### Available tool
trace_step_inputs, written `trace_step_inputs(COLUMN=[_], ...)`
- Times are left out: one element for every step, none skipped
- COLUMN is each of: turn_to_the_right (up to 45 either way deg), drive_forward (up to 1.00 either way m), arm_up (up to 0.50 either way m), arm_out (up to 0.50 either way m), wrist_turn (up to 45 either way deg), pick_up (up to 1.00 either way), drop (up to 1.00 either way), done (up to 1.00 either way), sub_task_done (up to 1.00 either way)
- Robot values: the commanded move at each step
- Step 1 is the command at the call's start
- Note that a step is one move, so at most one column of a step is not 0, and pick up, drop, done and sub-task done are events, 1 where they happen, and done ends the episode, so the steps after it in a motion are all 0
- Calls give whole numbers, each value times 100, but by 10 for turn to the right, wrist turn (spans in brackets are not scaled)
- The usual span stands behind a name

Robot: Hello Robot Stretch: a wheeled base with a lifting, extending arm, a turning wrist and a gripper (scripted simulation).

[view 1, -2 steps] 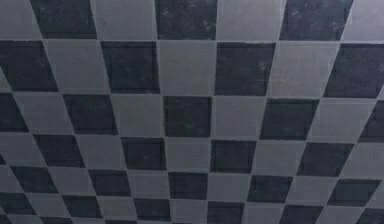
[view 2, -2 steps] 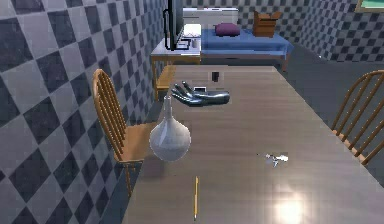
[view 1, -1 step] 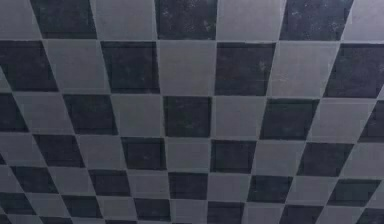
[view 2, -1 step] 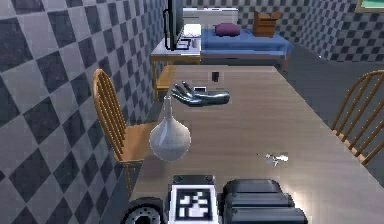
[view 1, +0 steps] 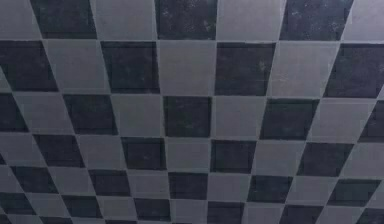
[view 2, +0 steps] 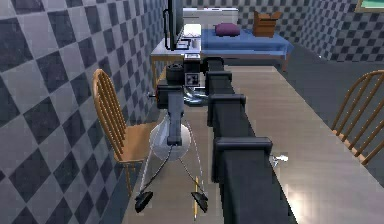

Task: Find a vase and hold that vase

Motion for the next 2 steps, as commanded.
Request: trace_step_inputs(turn_to_the_right=[0,0], drive_forward=[0,0], arm_up=[0,0], arm_out=[0,0], wrist_turn=[450,450], pick_up=[0,0], drop=[0,0], done=[0,0], sub_task_done=[0,0])
